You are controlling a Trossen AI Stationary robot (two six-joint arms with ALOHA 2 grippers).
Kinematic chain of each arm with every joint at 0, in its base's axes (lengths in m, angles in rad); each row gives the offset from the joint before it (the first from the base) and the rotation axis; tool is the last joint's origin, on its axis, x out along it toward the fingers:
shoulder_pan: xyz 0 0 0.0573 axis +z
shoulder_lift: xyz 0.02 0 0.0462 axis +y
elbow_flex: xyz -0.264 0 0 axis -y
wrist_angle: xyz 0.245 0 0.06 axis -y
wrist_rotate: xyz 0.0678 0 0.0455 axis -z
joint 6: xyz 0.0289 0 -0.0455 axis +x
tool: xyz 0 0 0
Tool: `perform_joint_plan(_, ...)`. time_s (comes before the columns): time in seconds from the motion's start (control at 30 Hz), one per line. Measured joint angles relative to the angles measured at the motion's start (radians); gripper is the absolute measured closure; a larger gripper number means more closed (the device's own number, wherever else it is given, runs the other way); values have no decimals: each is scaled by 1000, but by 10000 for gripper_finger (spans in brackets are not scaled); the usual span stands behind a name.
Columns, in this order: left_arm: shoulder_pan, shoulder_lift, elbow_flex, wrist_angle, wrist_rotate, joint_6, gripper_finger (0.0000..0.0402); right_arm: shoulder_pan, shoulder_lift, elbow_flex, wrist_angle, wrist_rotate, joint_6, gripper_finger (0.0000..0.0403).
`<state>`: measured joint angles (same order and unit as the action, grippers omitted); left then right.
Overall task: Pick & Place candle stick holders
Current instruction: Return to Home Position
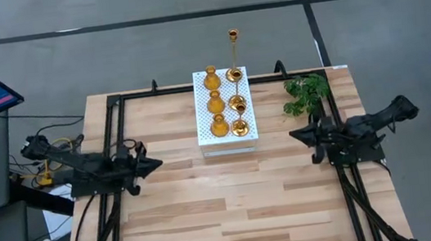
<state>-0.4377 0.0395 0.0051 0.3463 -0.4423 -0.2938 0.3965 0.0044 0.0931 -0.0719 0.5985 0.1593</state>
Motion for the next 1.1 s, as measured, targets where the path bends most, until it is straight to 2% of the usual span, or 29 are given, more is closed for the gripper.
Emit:
perform_joint_plan(0.13,0,48,0,-20,0,6,396,0,0,-44,13,0,-1,403)
perform_joint_plan(0.47,0,244,0,-23,1,1,394,-39,1,-47,28,-25,-91,403)
perform_joint_plan(0.63,0,286,0,108,10,3,395,-72,1,-47,27,-24,-90,403)
perform_joint_plan(0.73,1,281,0,302,149,61,395,-88,1,-47,27,-24,-107,403)
perform_joint_plan(0.83,0,281,2,490,445,217,393,-94,1,-47,26,-25,-131,403)
perform_joint_plan(0.93,0,264,2,513,700,262,393,-94,1,-47,26,-26,-143,403)
perform_joint_plan(1.0,0,254,2,474,775,197,392,-94,1,-47,26,-31,-157,403)
perform_joint_plan(1.1,1,234,1,457,809,80,392,-112,0,-47,25,-56,-162,403)
